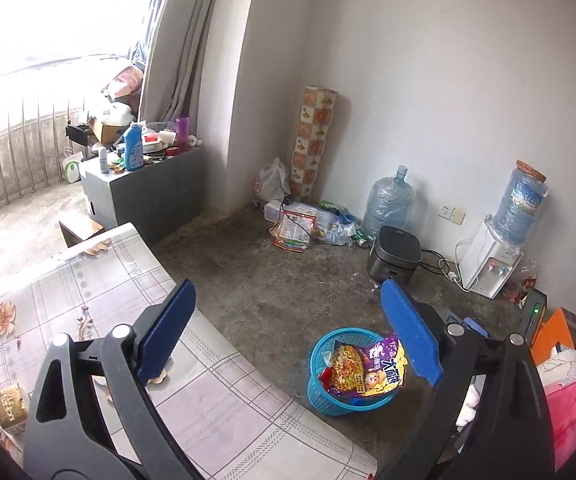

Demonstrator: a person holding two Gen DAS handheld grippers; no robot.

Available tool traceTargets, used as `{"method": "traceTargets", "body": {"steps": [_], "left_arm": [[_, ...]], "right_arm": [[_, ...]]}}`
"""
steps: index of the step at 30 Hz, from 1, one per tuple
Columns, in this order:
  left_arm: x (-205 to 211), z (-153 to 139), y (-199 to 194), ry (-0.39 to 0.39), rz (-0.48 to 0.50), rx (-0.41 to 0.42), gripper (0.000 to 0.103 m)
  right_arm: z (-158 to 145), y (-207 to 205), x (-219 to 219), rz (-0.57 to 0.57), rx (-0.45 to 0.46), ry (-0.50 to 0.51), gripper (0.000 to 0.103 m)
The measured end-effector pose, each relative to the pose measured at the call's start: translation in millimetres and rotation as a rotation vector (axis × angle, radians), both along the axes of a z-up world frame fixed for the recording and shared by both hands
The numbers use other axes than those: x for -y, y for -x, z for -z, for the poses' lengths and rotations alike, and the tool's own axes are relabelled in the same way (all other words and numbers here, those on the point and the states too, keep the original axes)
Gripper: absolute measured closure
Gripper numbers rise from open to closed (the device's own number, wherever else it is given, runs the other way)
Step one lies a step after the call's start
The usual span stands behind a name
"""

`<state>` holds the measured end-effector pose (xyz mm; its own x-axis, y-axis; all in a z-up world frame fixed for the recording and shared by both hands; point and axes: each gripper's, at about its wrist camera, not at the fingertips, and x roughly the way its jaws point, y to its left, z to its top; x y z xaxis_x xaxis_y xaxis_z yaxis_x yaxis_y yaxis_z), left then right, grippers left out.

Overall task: Collect trash
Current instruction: 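Move both tools back to the gold tissue pack on the table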

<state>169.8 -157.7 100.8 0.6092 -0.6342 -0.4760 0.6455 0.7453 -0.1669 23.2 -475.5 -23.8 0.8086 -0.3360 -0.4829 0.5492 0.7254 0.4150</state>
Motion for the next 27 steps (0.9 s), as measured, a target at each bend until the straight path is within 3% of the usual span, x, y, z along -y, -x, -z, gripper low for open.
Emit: {"method": "traceTargets", "body": {"steps": [4, 9, 20, 27], "left_arm": [[-53, -3, 3, 0.026, -0.104, -0.01, 0.013], [-113, 7, 6, -0.001, -0.228, -0.025, 0.013], [-209, 24, 22, -0.029, -0.432, -0.049, 0.013], [-255, 24, 32, -0.032, -0.537, -0.038, 0.013]], "right_arm": [[-32, -9, -34, -0.12, 0.013, 0.042, 0.01], [-53, -20, -75, -0.271, 0.005, 0.032, 0.01], [-69, -47, -160, -0.501, -0.047, 0.041, 0.01], [-78, -51, -177, -0.579, -0.043, 0.011, 0.01]]}}
